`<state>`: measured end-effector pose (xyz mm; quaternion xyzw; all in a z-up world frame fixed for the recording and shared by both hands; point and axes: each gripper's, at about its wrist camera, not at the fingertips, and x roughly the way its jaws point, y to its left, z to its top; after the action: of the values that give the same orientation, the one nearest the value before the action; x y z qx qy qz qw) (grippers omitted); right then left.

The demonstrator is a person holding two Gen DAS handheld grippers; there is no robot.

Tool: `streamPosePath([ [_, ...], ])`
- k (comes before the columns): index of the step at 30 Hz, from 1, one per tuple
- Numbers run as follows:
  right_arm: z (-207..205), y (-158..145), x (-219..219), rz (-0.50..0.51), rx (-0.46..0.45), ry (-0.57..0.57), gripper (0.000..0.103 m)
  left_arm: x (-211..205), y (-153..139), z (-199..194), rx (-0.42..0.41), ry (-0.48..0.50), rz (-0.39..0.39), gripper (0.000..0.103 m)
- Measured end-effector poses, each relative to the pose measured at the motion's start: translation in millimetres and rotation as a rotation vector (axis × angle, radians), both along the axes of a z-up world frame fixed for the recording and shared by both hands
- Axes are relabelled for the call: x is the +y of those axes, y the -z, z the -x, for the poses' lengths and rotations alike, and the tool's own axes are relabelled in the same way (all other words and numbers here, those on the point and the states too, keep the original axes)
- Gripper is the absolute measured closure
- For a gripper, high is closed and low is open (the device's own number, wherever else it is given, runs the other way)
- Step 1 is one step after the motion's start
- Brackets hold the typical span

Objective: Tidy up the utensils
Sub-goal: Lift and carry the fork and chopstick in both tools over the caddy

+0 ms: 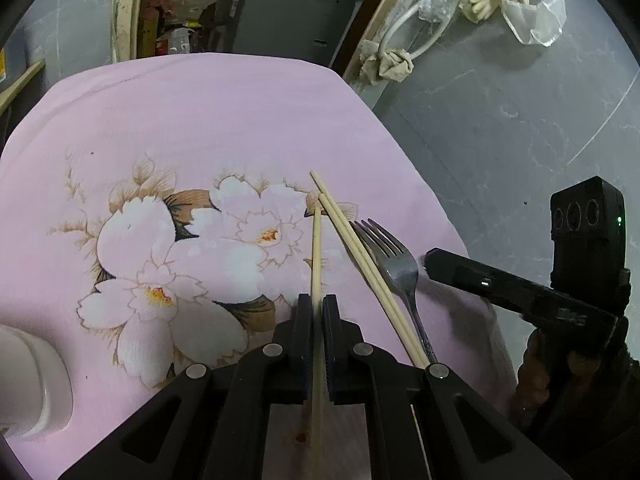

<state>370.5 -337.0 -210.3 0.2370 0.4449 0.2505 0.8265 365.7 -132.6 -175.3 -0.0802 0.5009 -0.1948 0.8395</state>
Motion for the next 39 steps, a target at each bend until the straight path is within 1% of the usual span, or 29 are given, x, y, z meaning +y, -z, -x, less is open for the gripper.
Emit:
streamPosePath([
  [5,-10,6,6,0.003,0.015,-0.022,0.062,-2,2,-6,0.01,0.007,0.004,0.097],
  [7,-13,7,7,-0.003,0.02,-0.022,0.066,-4,4,-8,0.015,0.019,0.004,0.096],
  [9,-18,8,8,0.001,0.037,-0.029,0.076,-6,5,-11,0.02,0.036,-0.003,0.096],
  [11,-23,8,10,-0.009,0.057,-0.042,0.08,-8,6,-13,0.028,0.054,-0.011,0.096],
  [14,-28,10,17,-0.024,0.088,-0.077,0.081,-11,5,-15,0.04,0.078,-0.026,0.096],
  [17,-32,15,24,-0.011,0.128,-0.111,0.082,-15,4,-17,0.046,0.094,-0.056,0.096],
  [18,-33,14,27,-0.016,0.136,-0.113,0.086,-18,4,-16,0.044,0.101,-0.075,0.096],
  [21,-32,13,29,-0.031,0.153,-0.083,0.093,-24,2,-16,0.035,0.124,-0.115,0.096],
  [25,-20,9,27,-0.054,0.16,-0.024,0.097,-24,1,-16,0.038,0.14,-0.136,0.096],
  [27,-10,2,24,-0.063,0.147,0.014,0.098,-22,-1,-17,0.042,0.137,-0.138,0.098],
  [30,11,-16,18,-0.071,0.097,0.081,0.099,-12,-2,-16,0.069,0.072,-0.06,0.098],
  [32,25,-30,15,-0.068,0.055,0.122,0.1,-4,-5,-8,0.068,0.028,-0.024,0.098],
  [34,44,-44,16,-0.059,0.011,0.166,0.1,6,-15,6,0.027,-0.012,0.016,0.098],
  [36,59,-58,16,-0.056,-0.025,0.201,0.1,17,-32,23,-0.03,-0.046,0.075,0.098],
  [39,81,-80,23,-0.036,-0.088,0.242,0.1,31,-58,46,-0.12,-0.091,0.113,0.098],
])
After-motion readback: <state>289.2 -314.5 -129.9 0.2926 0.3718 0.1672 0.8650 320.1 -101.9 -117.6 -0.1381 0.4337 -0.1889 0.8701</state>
